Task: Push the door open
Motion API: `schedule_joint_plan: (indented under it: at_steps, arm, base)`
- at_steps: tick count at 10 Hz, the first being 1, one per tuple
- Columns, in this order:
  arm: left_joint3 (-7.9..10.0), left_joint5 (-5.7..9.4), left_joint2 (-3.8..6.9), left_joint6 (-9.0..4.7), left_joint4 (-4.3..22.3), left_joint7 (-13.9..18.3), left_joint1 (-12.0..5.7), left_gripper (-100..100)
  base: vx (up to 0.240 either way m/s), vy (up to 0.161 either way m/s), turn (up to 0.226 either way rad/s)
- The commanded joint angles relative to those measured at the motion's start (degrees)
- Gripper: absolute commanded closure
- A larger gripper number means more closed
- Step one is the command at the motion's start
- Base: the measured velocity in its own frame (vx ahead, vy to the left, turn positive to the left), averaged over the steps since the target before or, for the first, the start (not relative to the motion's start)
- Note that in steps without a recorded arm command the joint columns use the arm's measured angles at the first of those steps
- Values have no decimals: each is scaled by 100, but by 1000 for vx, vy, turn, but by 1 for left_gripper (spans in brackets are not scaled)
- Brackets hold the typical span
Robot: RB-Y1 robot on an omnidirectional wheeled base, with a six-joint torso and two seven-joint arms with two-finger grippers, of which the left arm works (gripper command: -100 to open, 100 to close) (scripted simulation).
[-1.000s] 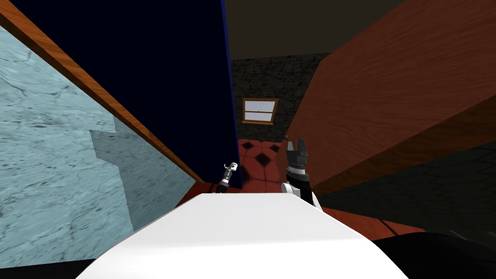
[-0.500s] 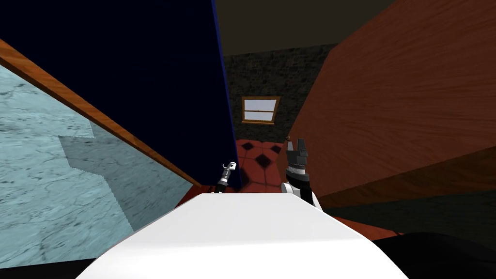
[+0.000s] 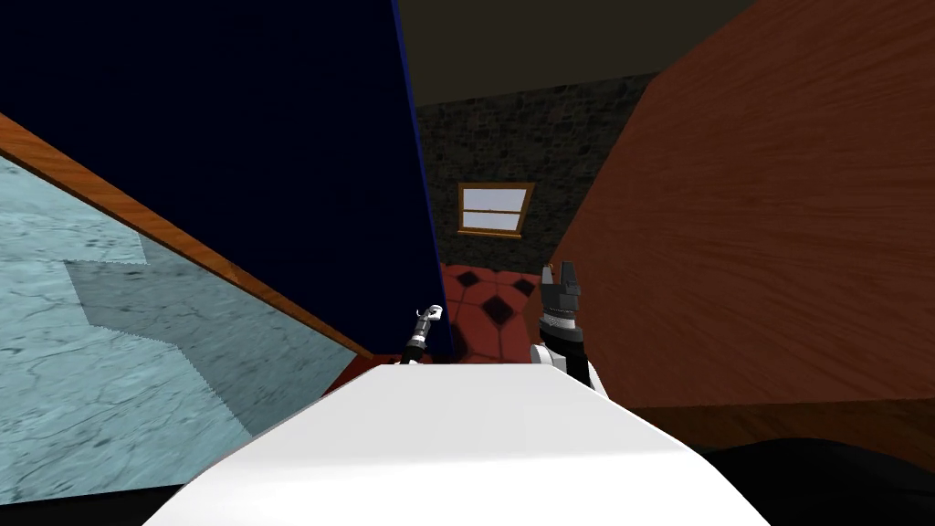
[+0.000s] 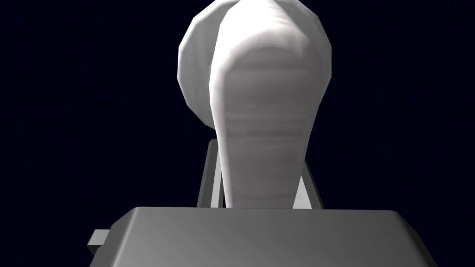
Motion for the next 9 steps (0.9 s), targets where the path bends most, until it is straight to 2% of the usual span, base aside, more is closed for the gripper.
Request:
schedule_joint_plan:
  at_steps: [1, 9]
  arm:
    - [178, 71, 85, -22, -64, -18, 1, 100]
    - [748, 307, -16, -23, 77, -194, -102, 100]
  base:
    - [199, -85, 66]
    - [169, -98, 74]
